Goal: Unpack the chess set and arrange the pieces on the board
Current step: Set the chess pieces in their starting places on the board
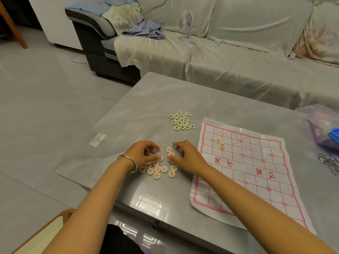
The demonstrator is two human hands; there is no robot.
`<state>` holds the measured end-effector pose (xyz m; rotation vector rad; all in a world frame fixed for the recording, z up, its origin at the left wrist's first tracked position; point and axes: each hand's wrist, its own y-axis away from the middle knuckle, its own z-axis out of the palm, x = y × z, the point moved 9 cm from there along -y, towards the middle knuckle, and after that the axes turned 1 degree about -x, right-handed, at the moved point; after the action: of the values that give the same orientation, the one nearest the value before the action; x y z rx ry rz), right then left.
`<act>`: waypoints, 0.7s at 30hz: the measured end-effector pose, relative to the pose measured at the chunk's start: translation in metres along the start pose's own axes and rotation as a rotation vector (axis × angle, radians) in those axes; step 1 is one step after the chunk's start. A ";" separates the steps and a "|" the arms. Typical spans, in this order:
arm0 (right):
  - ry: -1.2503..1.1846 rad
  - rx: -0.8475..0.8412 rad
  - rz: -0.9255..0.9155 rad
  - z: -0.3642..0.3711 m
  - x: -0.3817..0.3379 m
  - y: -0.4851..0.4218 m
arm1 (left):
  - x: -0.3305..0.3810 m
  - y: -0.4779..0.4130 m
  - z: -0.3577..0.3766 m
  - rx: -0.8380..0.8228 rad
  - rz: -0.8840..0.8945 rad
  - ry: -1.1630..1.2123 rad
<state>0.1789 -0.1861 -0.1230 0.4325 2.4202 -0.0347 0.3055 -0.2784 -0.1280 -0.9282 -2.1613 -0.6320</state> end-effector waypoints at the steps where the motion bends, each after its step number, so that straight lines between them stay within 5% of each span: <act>1: 0.018 -0.001 -0.005 0.008 -0.005 -0.001 | 0.000 0.003 0.000 -0.011 -0.004 -0.015; 11: 0.089 0.034 -0.158 0.012 -0.013 0.007 | 0.006 0.014 0.006 0.015 0.031 -0.174; 21: -0.085 0.140 -0.051 -0.001 0.006 0.014 | 0.017 -0.001 0.014 0.061 0.092 -0.194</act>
<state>0.1779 -0.1704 -0.1248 0.4233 2.3528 -0.2420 0.2906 -0.2632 -0.1244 -1.0871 -2.2787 -0.4440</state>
